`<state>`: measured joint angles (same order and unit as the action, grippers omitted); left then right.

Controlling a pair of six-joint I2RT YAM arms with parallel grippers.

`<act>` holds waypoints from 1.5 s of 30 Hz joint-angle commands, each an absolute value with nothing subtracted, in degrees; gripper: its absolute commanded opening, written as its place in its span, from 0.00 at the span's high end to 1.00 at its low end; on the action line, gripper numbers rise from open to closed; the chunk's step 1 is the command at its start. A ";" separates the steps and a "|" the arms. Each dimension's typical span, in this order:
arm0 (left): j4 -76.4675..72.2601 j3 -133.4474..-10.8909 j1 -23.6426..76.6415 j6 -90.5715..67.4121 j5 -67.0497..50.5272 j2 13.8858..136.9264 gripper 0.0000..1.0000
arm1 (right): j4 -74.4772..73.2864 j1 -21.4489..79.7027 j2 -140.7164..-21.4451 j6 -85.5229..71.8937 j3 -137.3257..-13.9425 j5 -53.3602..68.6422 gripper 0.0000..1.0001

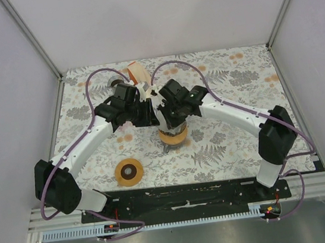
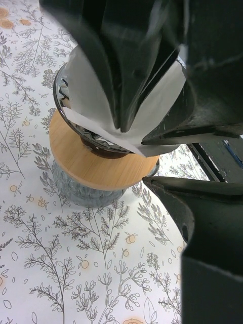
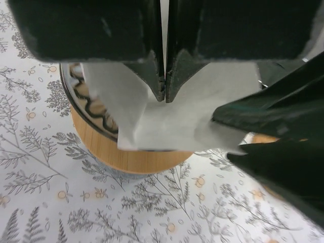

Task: Place the coffee filter in the dripper
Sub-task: Place the coffee filter in the coffee dripper.

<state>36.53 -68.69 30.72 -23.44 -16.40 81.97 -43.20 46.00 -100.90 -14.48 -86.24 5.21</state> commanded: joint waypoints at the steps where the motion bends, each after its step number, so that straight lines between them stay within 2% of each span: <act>1: 34.80 -68.73 30.94 -21.36 -15.29 81.74 0.64 | -40.60 45.79 -94.31 -13.54 -89.65 5.28 0.91; 5: 34.80 -68.82 30.94 -21.01 -15.38 81.56 0.64 | -41.04 45.62 -93.34 -12.83 -89.74 5.01 0.84; 9: 34.98 -69.08 30.94 -20.74 -15.64 81.56 0.64 | -40.96 45.44 -92.73 -12.65 -89.04 4.13 0.85; 17: 35.07 -68.56 31.29 -20.04 -15.65 81.21 0.65 | -40.26 44.91 -94.65 -14.24 -82.62 2.55 0.99; 26: 34.89 -68.55 31.64 -19.95 -15.29 81.74 0.64 | -37.97 47.19 -100.36 -13.45 -83.32 1.15 1.00; 33: 35.42 -70.66 31.64 -19.60 -15.64 81.83 0.51 | -40.07 47.37 -104.76 -14.41 -83.41 -1.85 1.00; 36: 35.16 -69.53 31.73 -20.65 -17.05 81.74 0.48 | -40.60 47.37 -106.52 -15.11 -83.93 -1.93 1.00; 40: 34.54 -66.89 31.99 -20.83 -16.96 81.74 0.50 | -40.78 47.29 -108.01 -15.64 -84.90 -1.23 1.00; 45: 34.19 -66.53 31.99 -20.31 -15.47 81.91 0.63 | -41.40 47.29 -105.48 -15.47 -87.27 -0.18 1.00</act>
